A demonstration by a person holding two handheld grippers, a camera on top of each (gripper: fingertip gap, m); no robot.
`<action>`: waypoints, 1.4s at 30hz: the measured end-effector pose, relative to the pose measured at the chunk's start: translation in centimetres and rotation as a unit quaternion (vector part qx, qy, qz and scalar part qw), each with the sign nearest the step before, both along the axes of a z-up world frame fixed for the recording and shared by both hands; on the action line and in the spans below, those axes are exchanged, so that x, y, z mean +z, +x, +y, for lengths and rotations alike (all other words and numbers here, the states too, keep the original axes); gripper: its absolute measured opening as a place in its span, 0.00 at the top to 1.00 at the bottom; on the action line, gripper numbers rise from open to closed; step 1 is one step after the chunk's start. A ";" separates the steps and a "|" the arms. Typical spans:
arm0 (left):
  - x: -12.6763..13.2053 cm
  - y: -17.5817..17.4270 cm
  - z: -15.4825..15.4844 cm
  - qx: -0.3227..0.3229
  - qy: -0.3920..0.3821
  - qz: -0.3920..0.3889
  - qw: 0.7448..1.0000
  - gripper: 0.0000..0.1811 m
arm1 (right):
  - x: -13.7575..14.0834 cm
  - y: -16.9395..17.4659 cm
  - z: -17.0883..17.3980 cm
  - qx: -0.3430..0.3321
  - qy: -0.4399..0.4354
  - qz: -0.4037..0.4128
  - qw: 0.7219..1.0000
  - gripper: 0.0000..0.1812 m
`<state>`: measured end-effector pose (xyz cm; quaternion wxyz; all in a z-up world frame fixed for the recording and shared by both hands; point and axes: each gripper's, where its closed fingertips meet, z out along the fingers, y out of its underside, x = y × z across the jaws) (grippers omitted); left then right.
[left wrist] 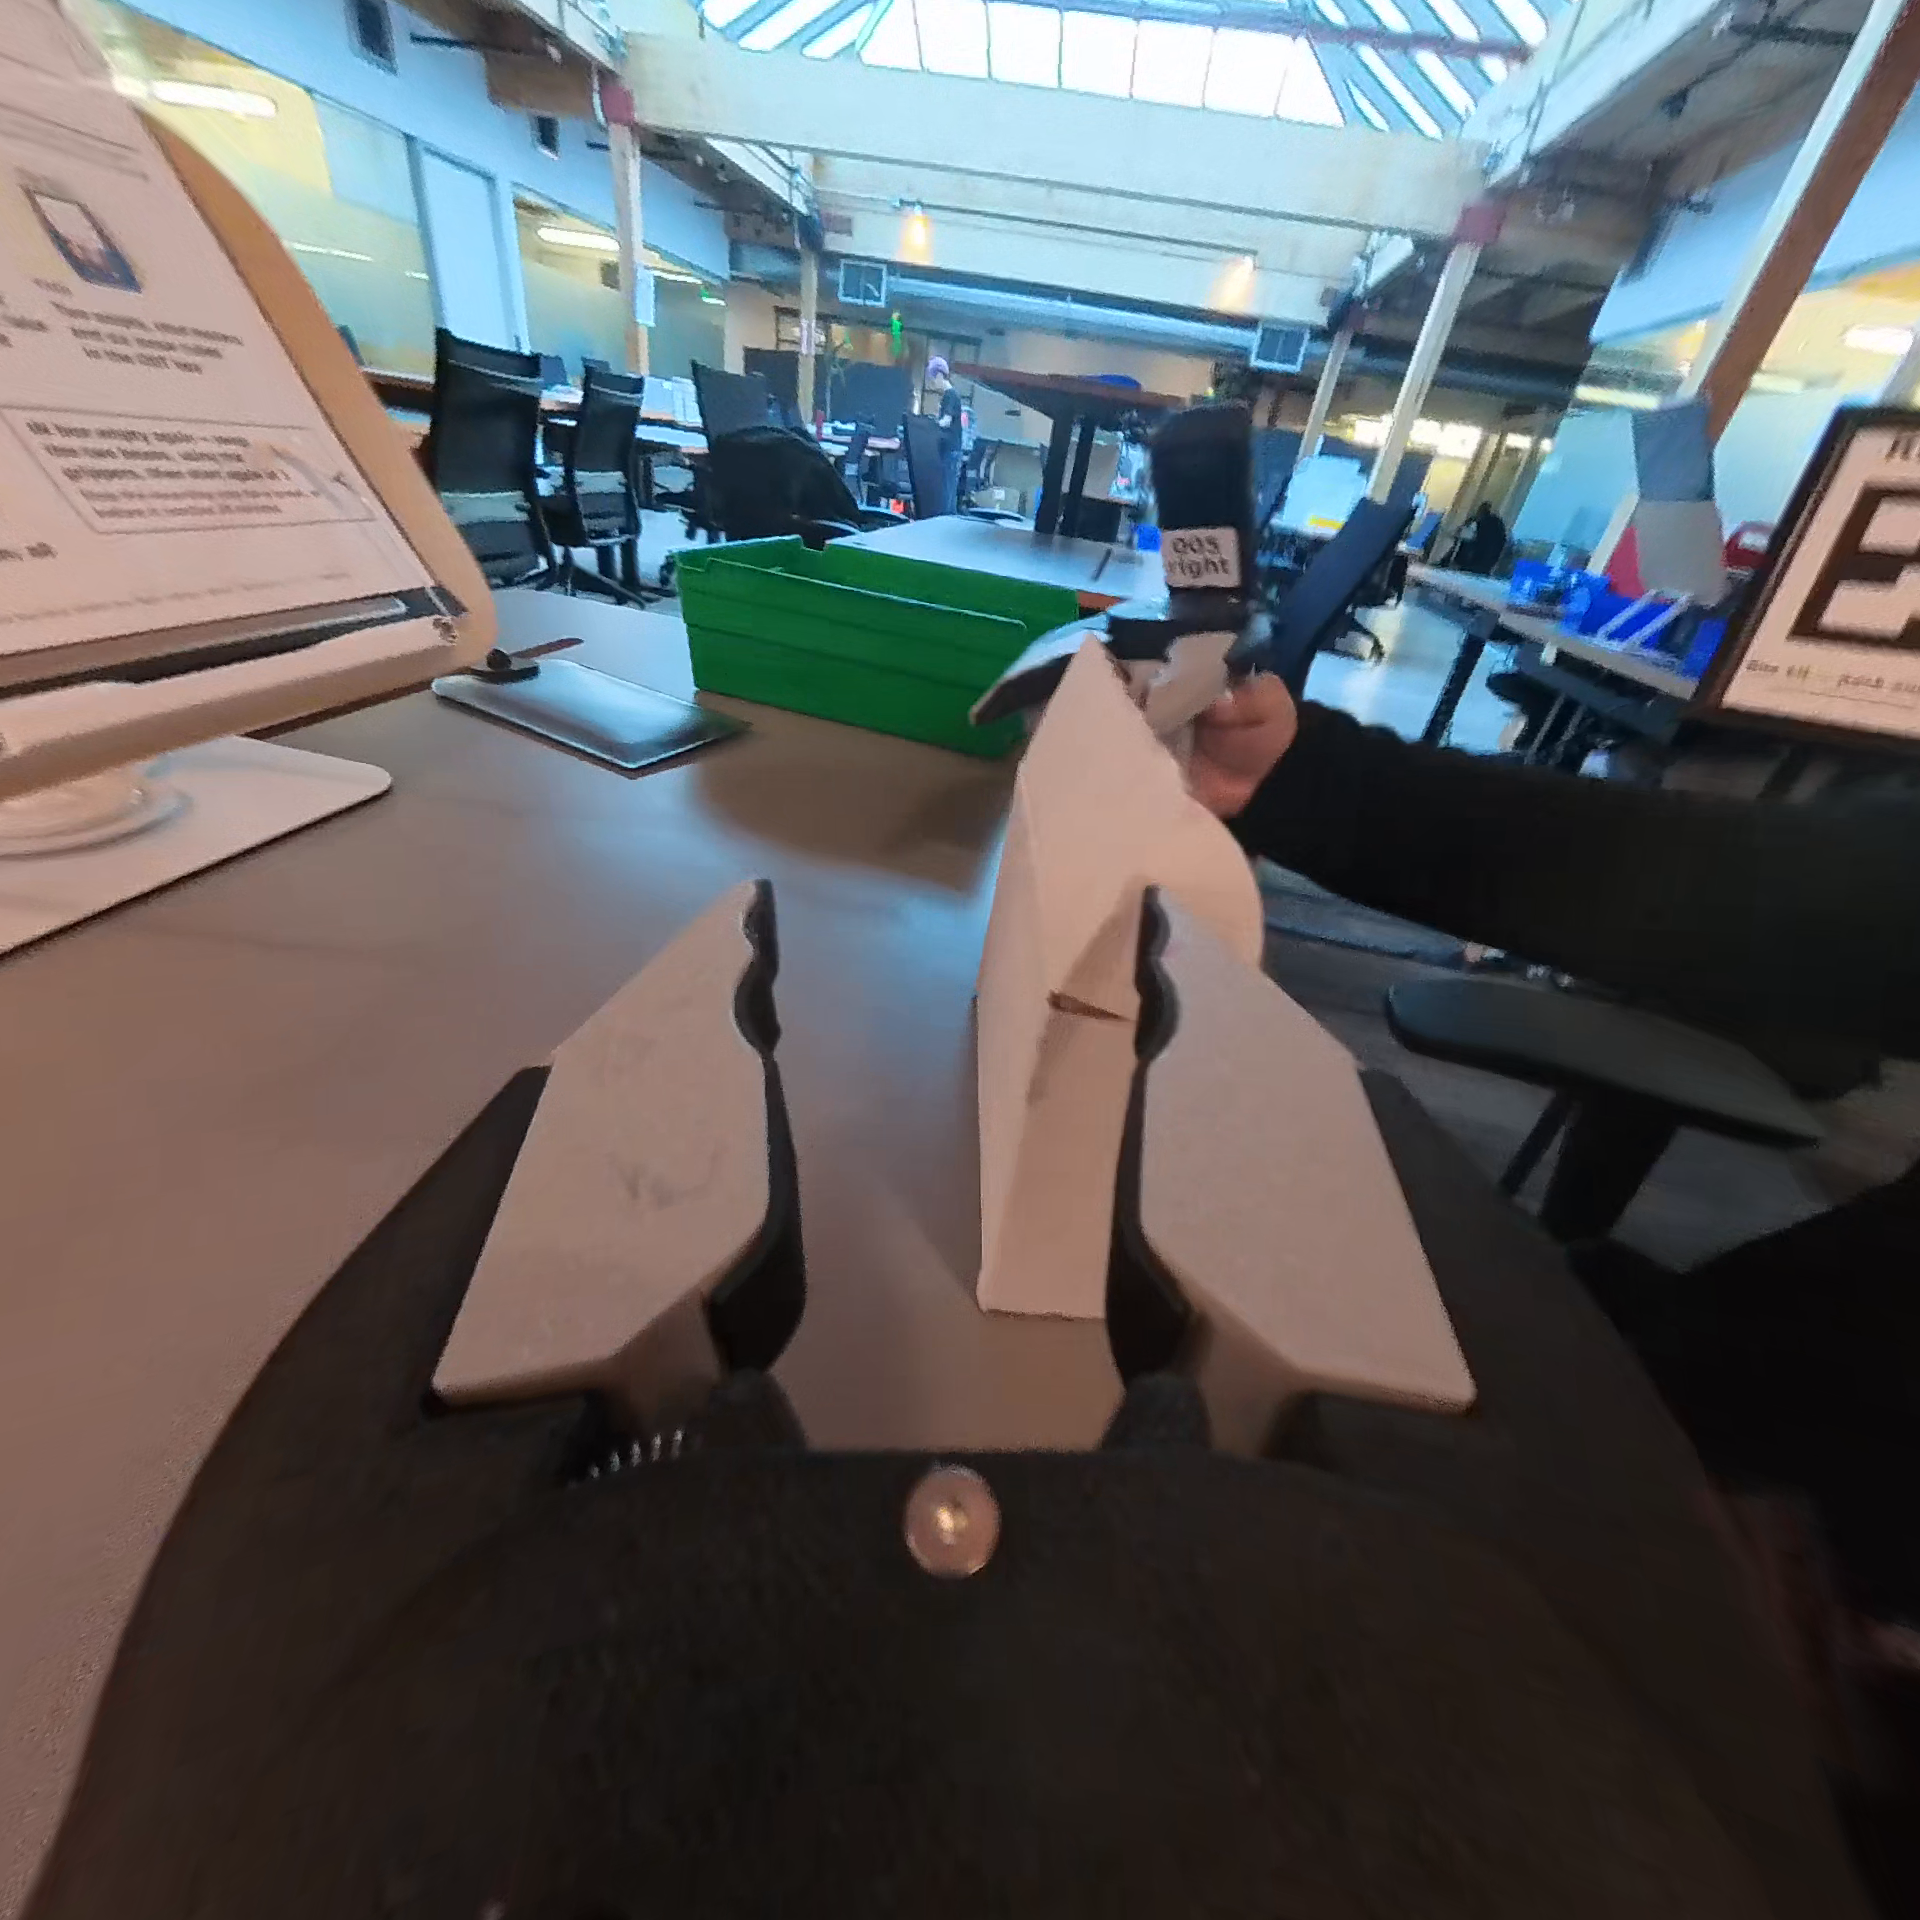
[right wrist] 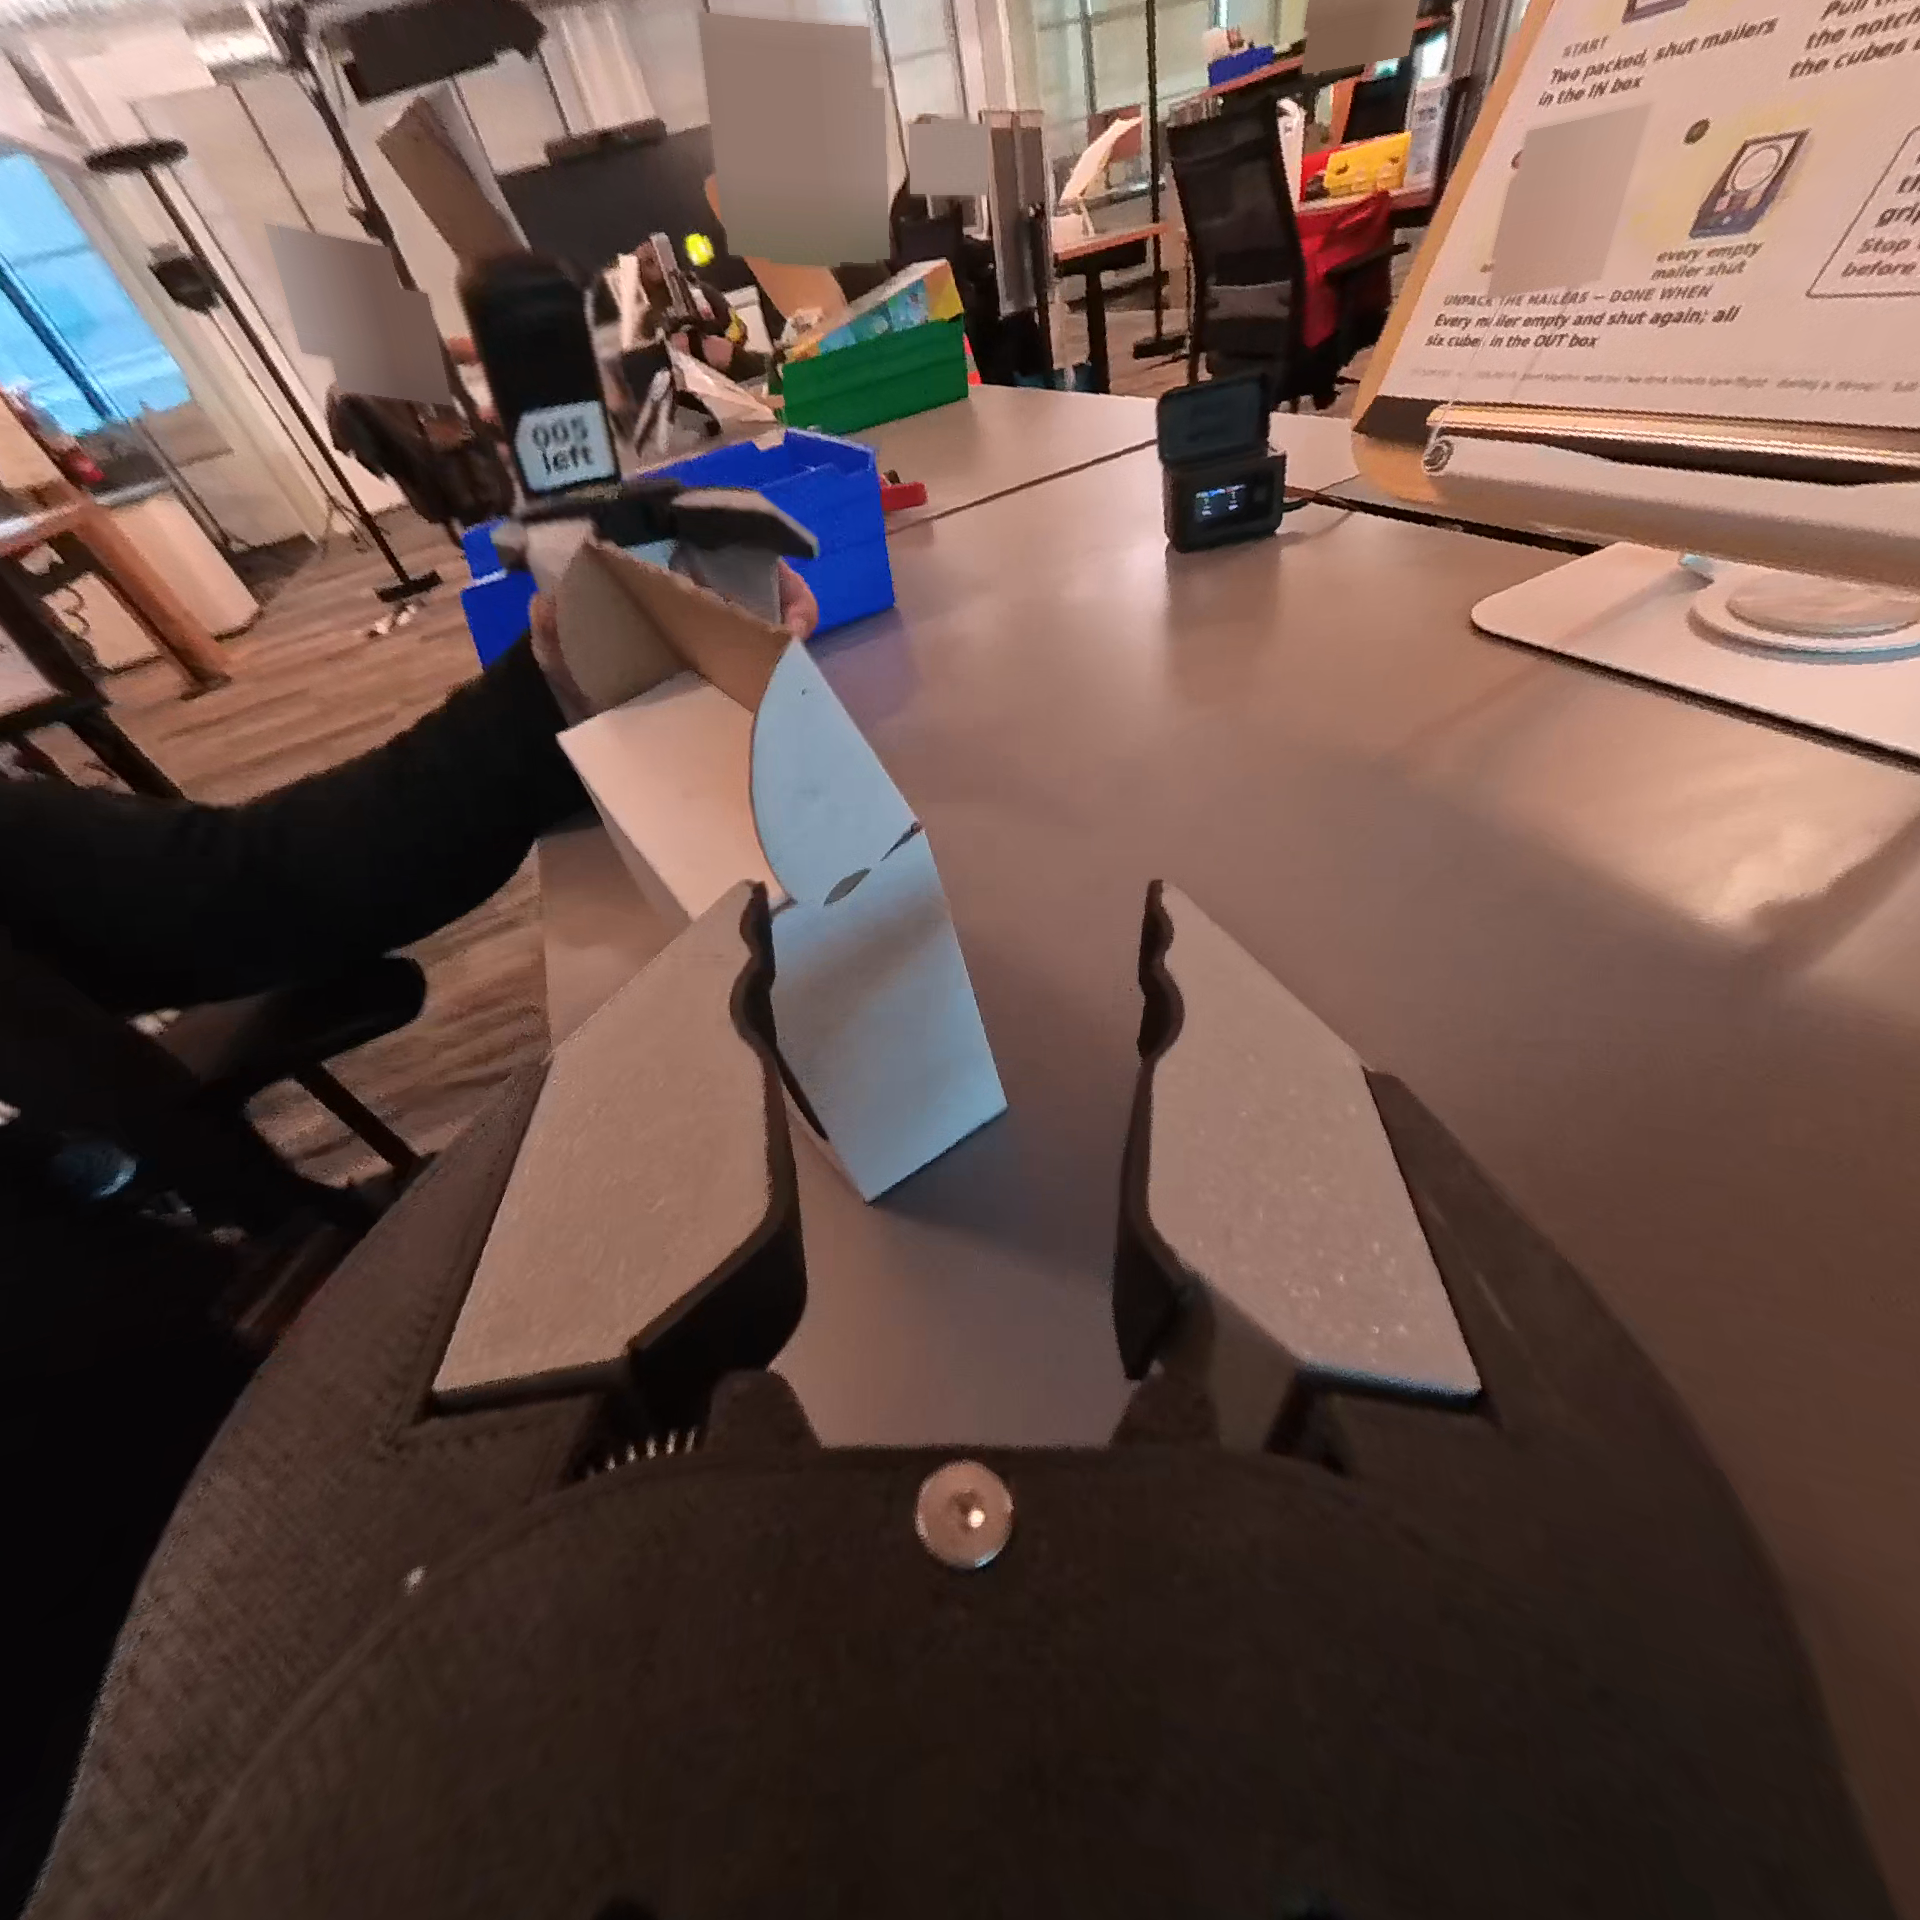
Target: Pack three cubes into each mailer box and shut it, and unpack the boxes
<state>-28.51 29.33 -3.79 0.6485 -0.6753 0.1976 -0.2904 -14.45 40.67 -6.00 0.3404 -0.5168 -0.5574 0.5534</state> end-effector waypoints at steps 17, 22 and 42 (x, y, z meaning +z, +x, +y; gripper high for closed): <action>-2.2 0.2 -1.5 -0.019 0.014 0.012 1.000 0.63 | 0.2 0.0 -0.6 0.162 -0.036 -0.043 0.985 0.64; -1.3 -0.8 -1.1 -0.038 -0.017 -0.067 0.997 0.68 | 1.2 0.1 0.2 0.206 -0.023 -0.002 0.978 0.63; 0.7 4.9 -2.9 -0.133 -0.060 0.053 0.988 0.73 | 0.9 -1.8 -4.3 0.364 0.018 0.020 0.931 0.73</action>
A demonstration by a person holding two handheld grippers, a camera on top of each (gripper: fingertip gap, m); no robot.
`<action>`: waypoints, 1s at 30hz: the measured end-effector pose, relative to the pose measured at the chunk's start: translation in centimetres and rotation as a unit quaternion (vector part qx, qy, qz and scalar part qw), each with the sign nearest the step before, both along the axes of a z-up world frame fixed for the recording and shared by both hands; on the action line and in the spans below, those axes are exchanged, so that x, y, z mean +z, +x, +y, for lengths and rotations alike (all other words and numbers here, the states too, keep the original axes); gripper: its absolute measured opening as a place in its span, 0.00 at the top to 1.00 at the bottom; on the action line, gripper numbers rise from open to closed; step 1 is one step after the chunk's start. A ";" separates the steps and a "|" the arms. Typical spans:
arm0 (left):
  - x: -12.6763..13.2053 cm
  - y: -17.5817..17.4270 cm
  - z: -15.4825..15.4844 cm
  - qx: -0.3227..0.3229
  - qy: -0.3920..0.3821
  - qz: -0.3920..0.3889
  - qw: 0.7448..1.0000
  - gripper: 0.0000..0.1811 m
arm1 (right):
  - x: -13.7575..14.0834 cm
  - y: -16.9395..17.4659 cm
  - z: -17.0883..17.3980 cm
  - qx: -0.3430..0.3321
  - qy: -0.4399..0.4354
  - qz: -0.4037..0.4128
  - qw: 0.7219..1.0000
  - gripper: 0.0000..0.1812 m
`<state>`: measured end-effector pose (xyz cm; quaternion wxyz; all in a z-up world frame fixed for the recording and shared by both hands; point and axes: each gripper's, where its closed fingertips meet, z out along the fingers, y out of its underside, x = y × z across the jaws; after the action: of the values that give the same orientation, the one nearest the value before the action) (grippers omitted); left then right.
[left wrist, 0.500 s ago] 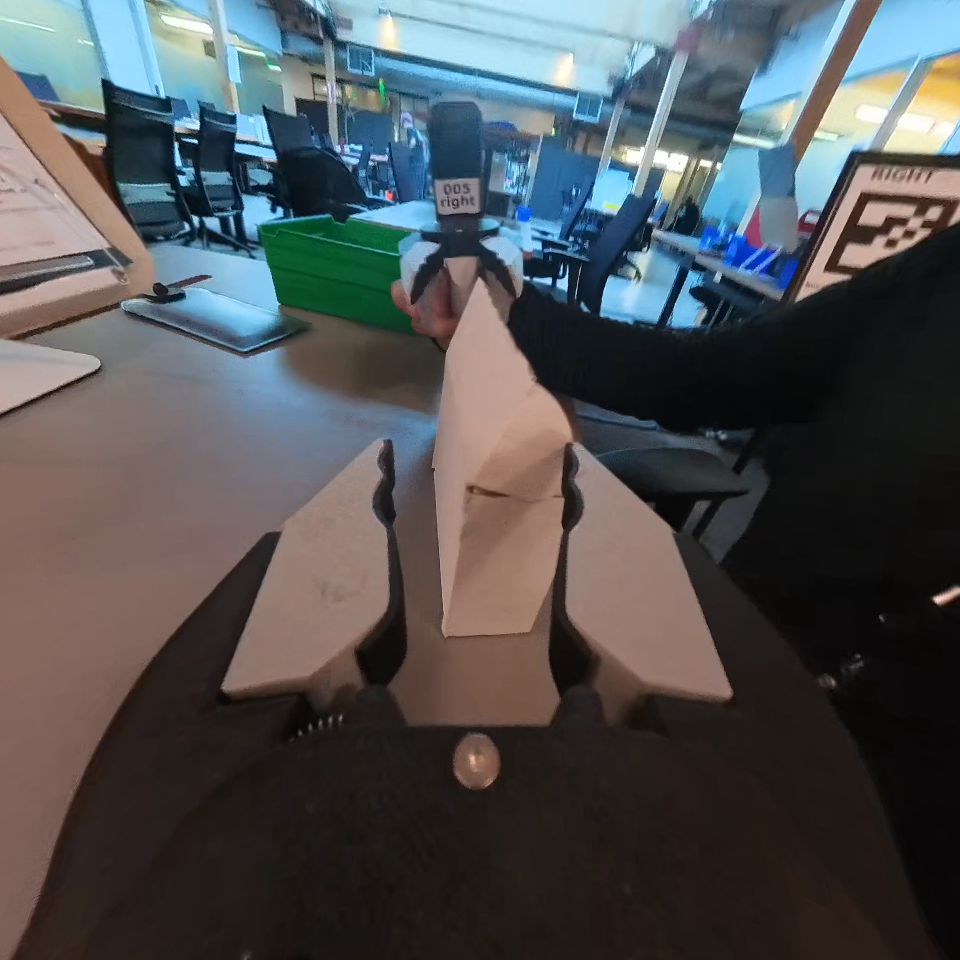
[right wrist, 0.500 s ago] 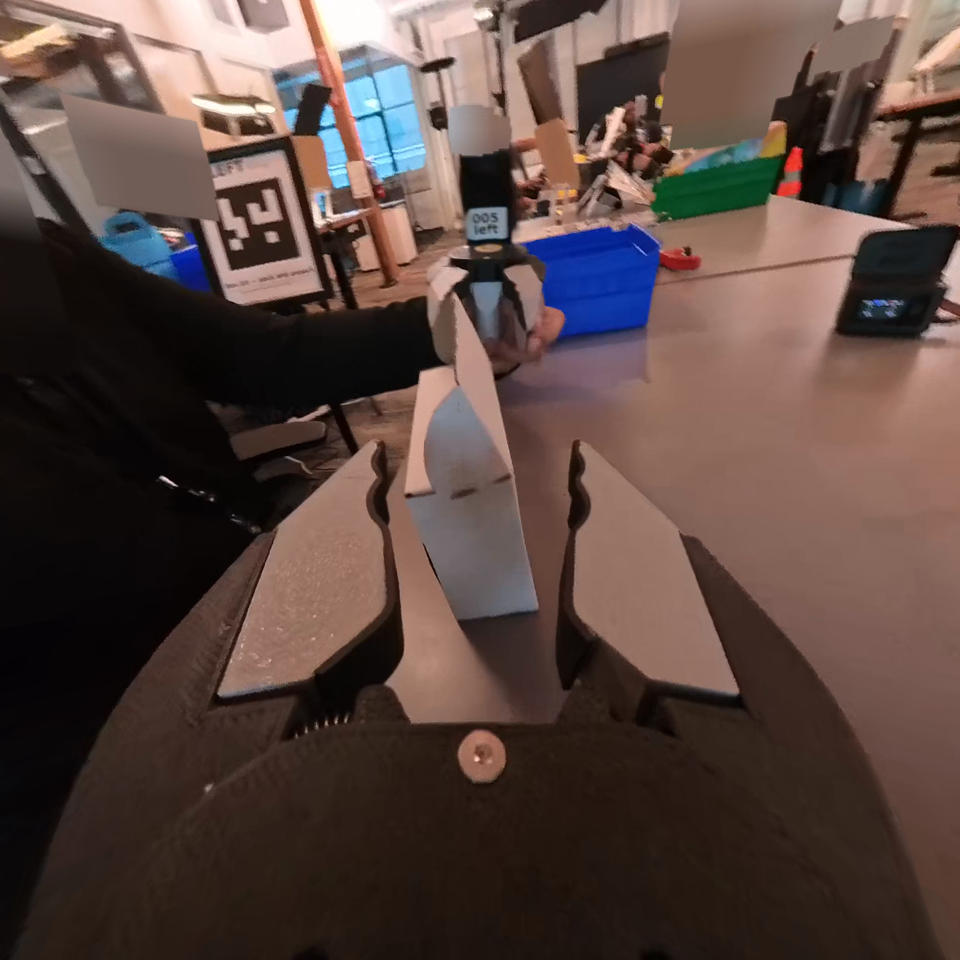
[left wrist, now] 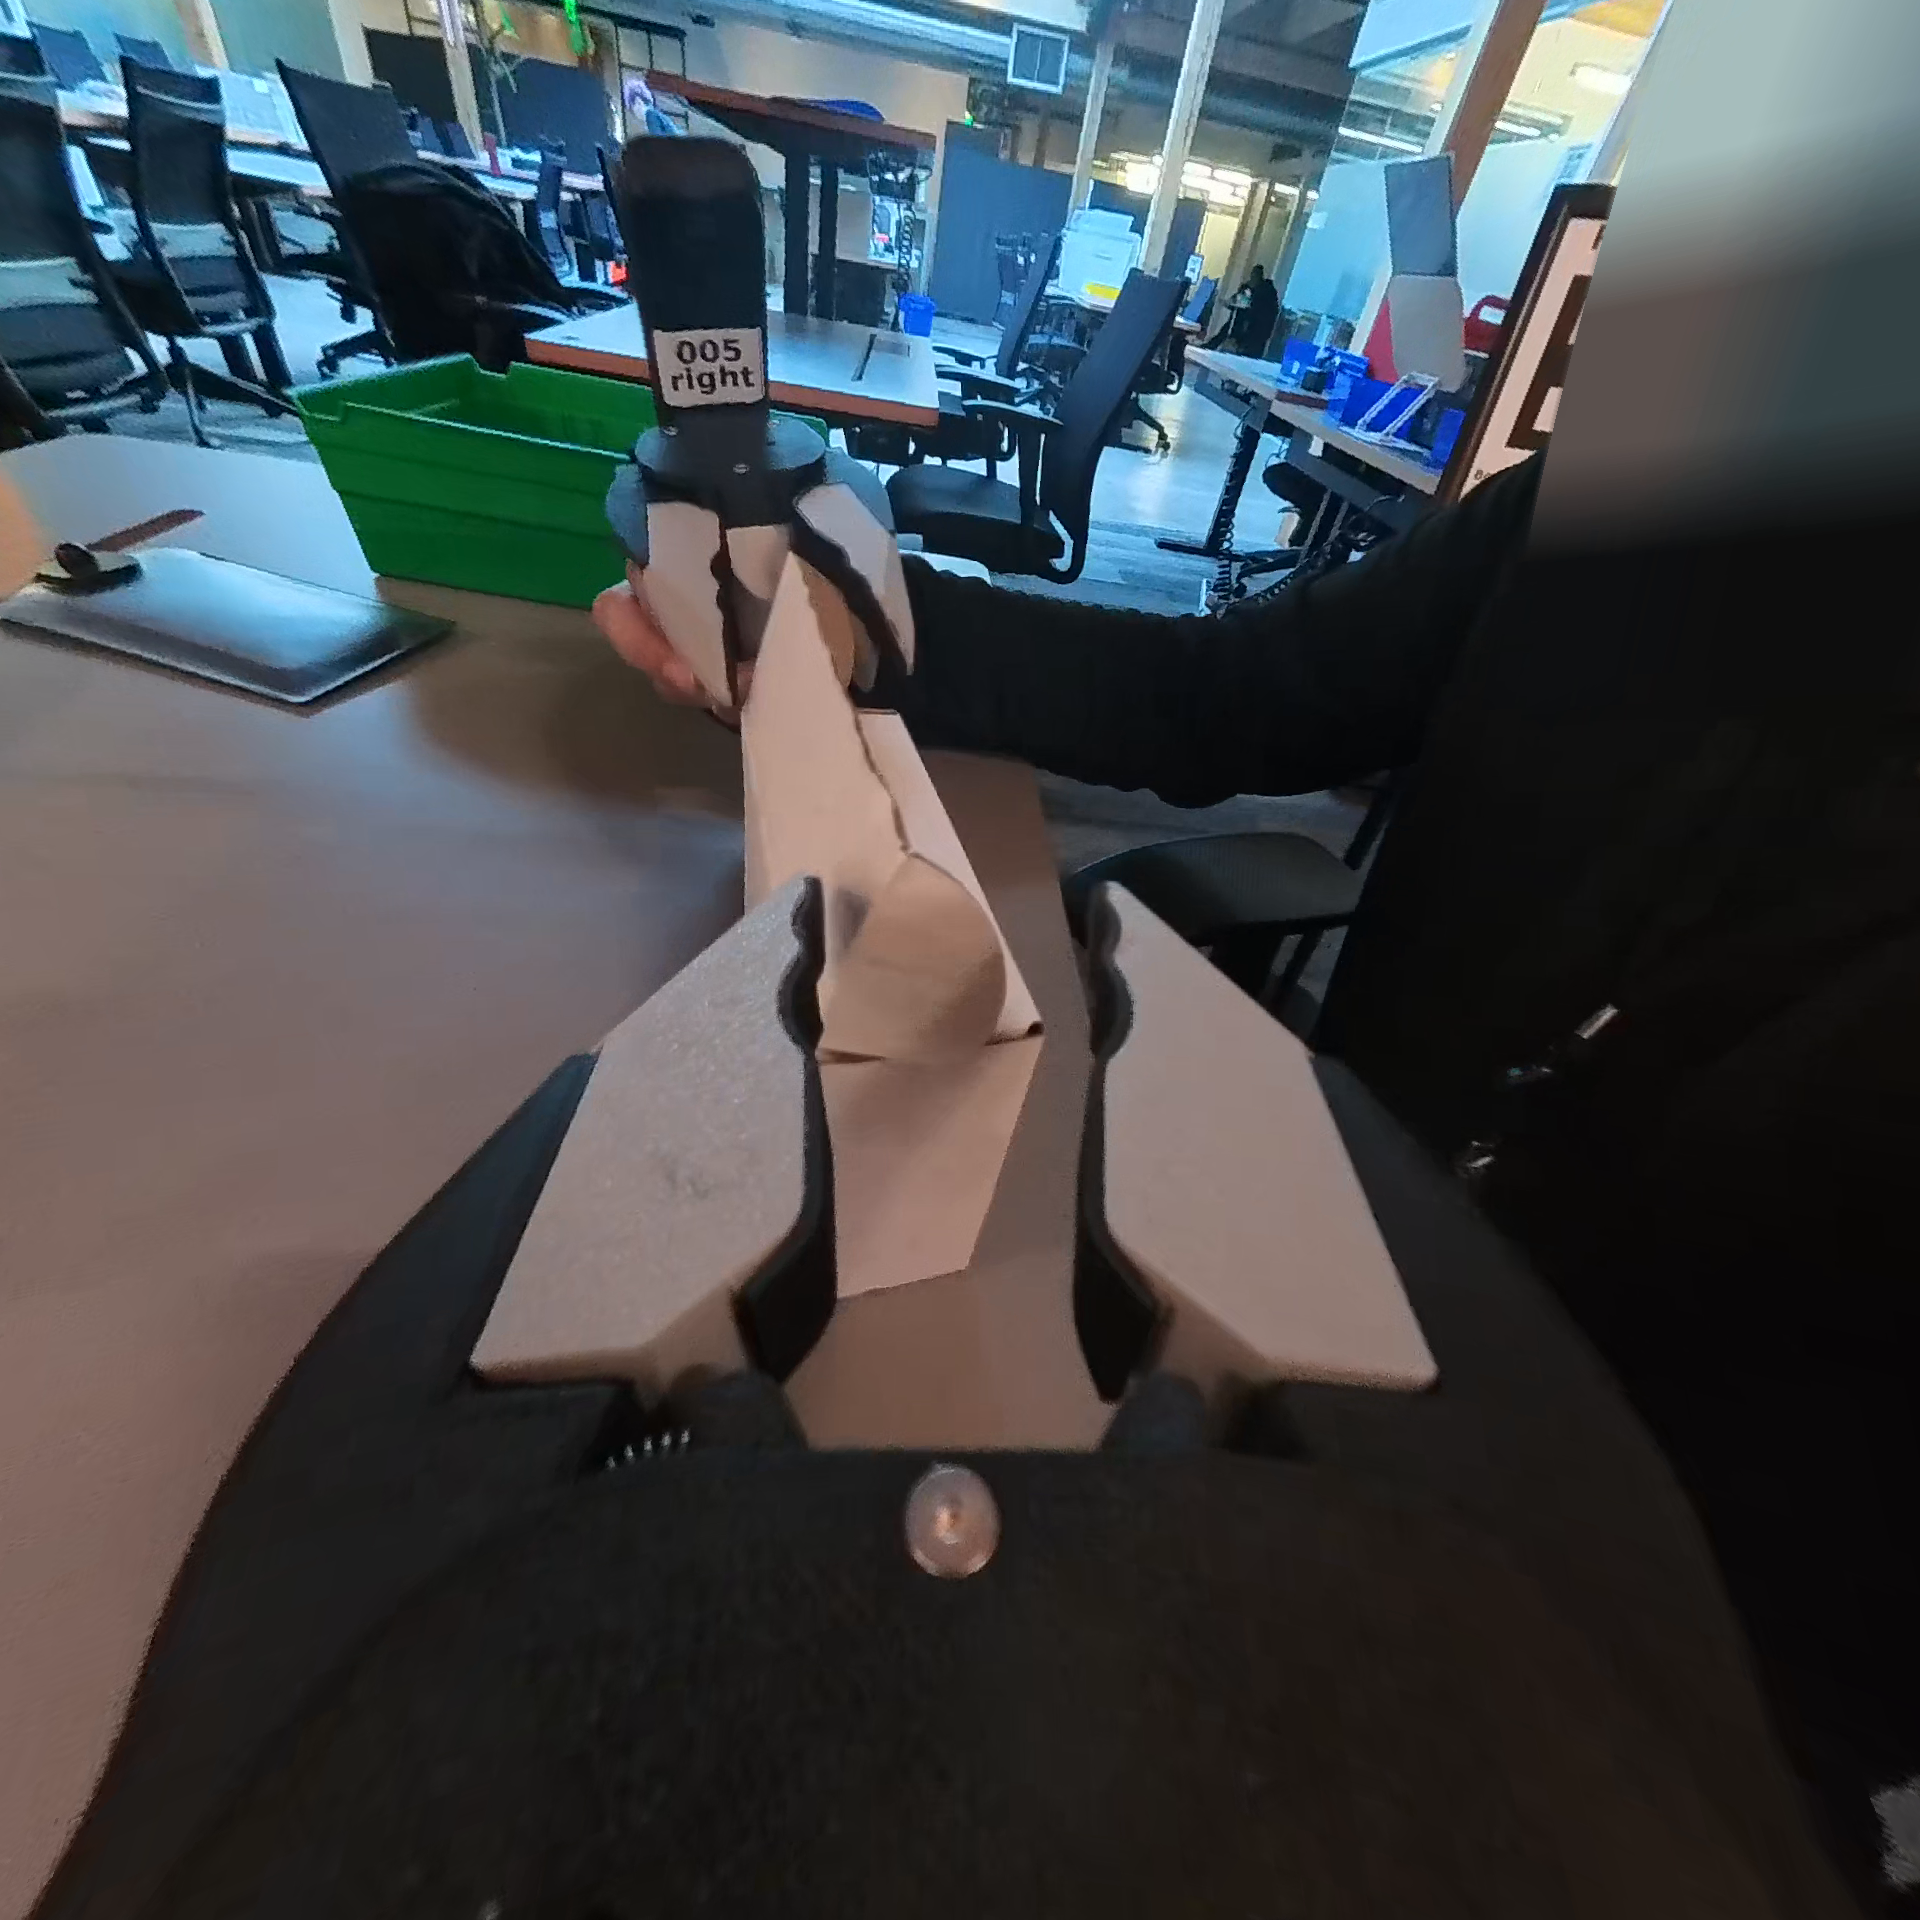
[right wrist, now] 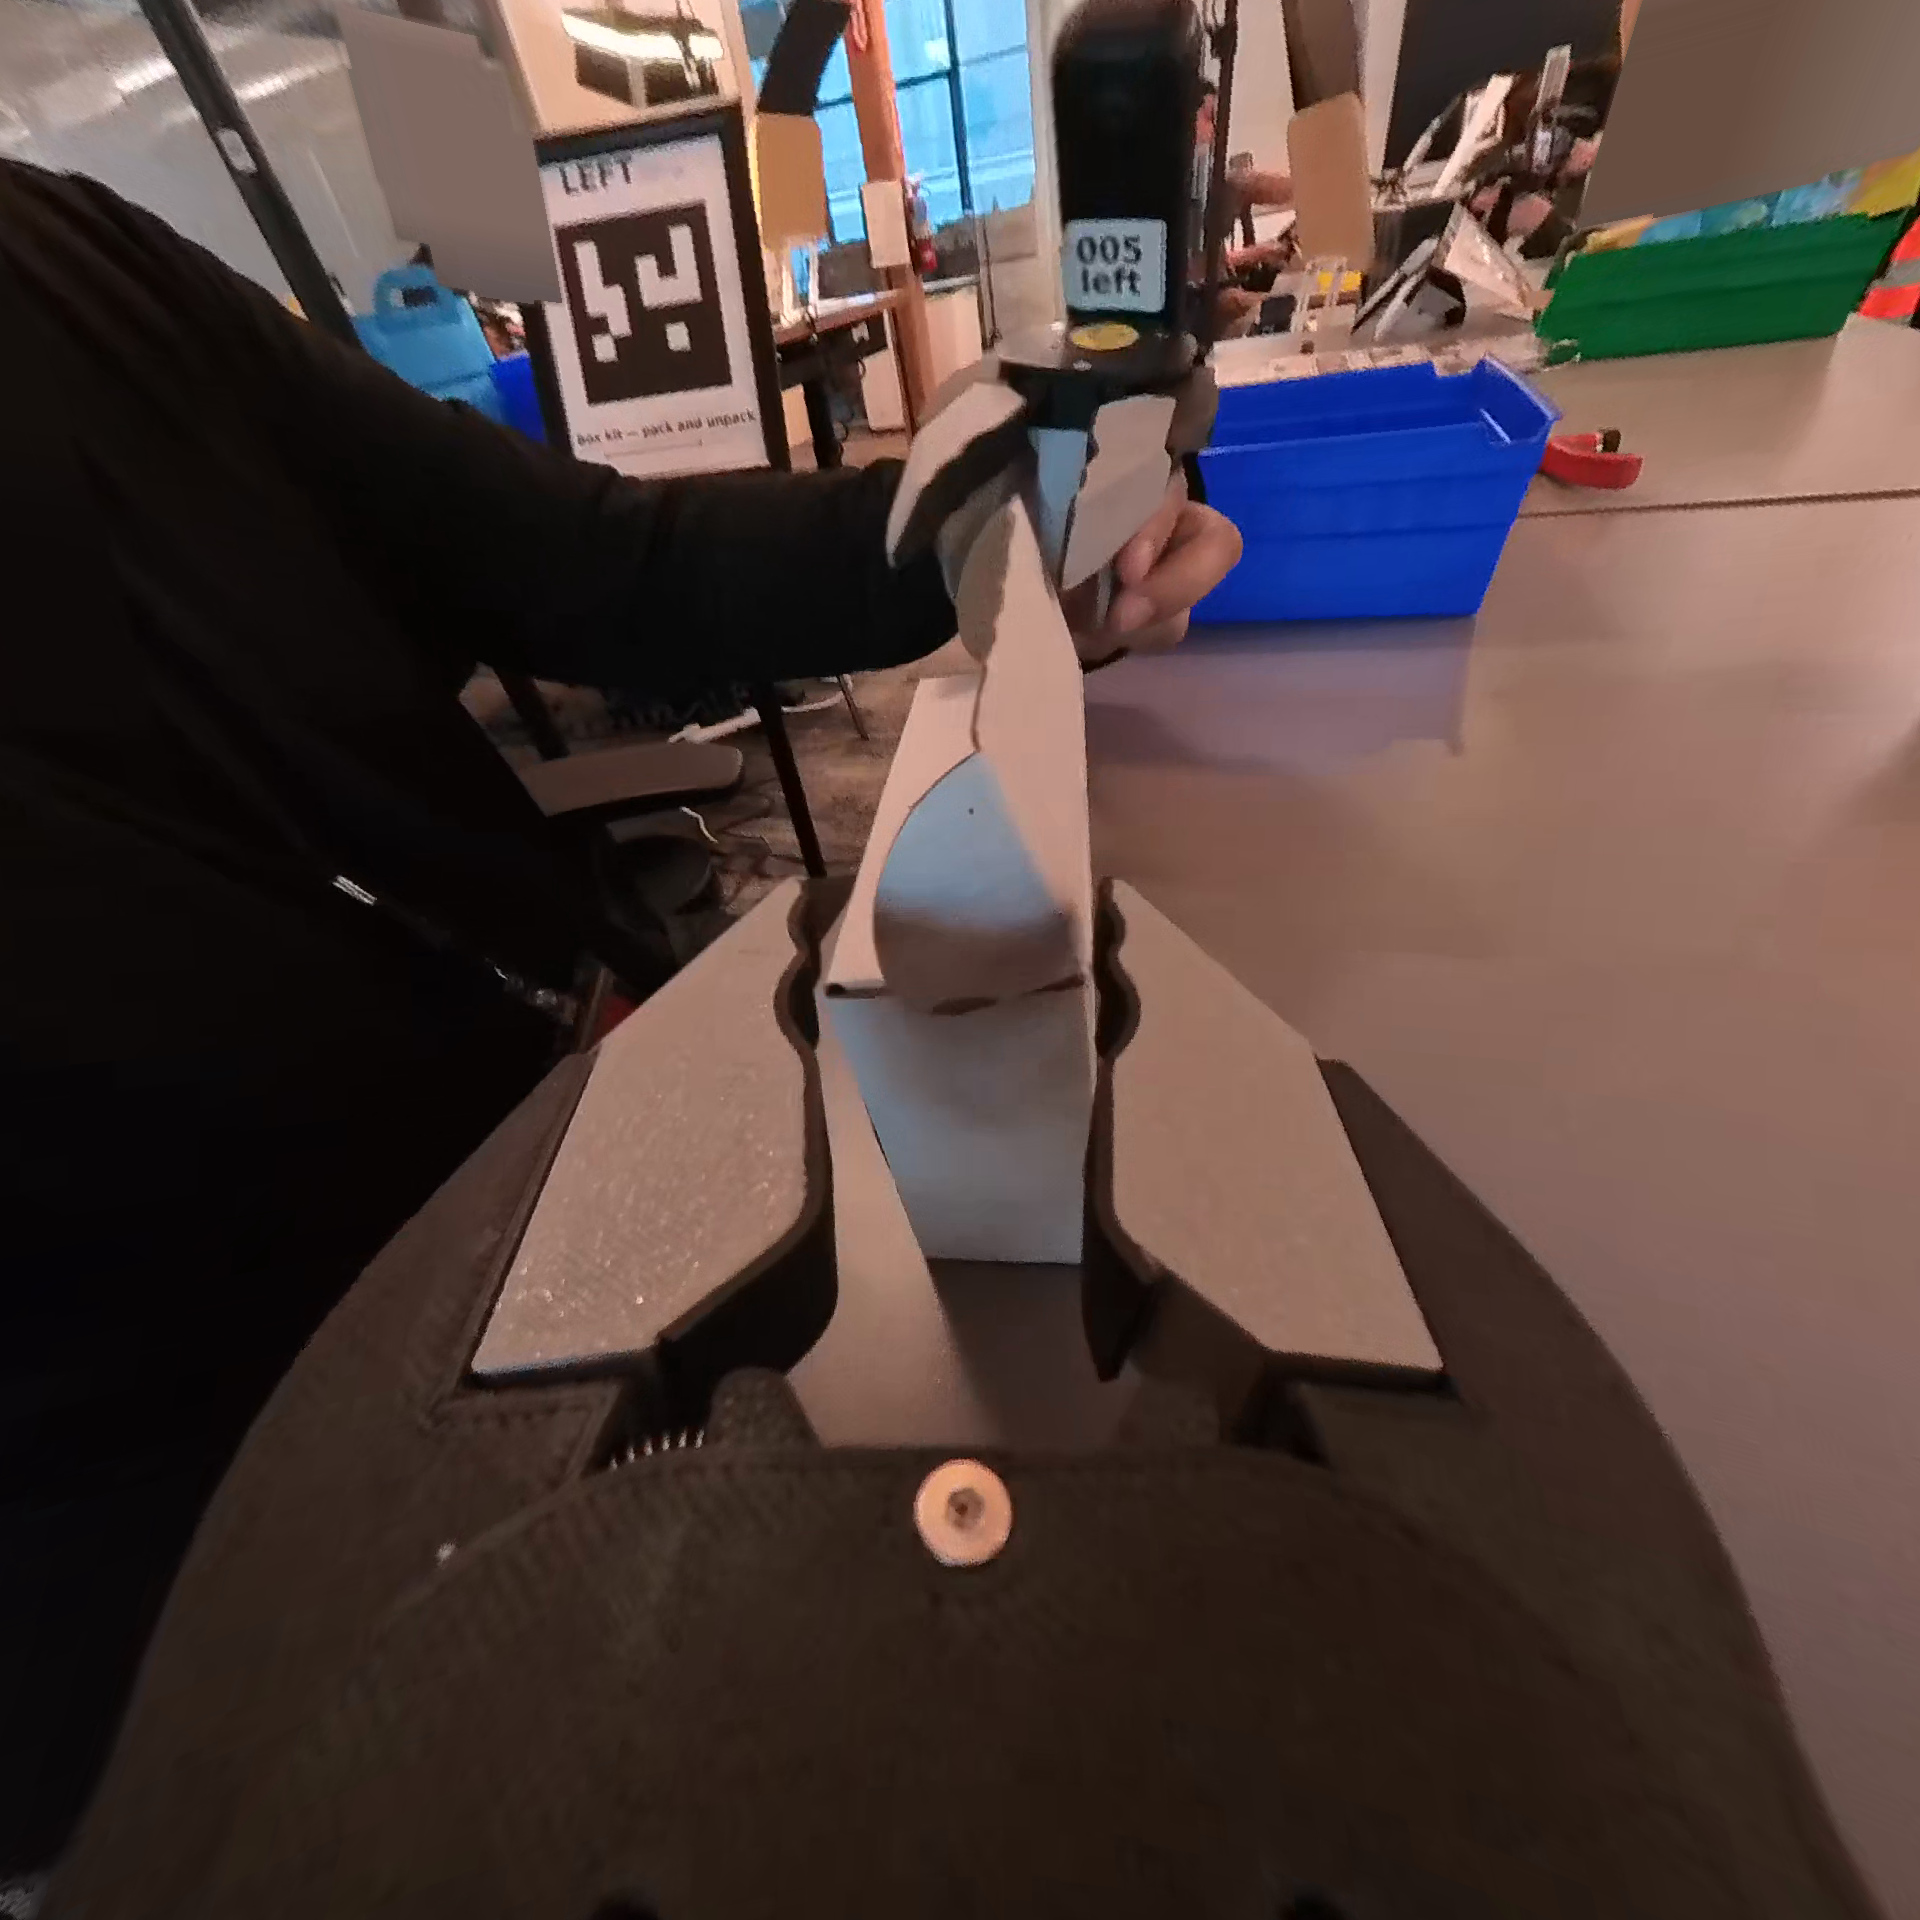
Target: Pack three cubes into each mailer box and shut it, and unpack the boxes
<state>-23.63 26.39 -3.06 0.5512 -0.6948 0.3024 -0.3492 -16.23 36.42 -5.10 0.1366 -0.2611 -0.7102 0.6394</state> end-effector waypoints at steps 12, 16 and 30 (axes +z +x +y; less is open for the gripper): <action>-0.5 0.0 0.5 -0.014 0.001 0.048 0.999 0.82 | 1.1 0.3 0.0 0.031 -0.013 0.024 0.999 0.83; -0.4 -0.1 0.4 -0.018 0.005 0.045 0.999 0.83 | 1.2 0.6 0.4 0.033 -0.021 0.024 0.999 0.83; -0.6 0.3 0.8 -0.002 0.010 0.083 0.996 0.85 | 1.4 0.6 -0.3 0.034 -0.007 0.044 0.998 0.85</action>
<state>-23.35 27.19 -3.62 0.5306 -0.7149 0.3524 -0.2884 -15.68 36.09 -3.66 0.1440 -0.2093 -0.7076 0.6594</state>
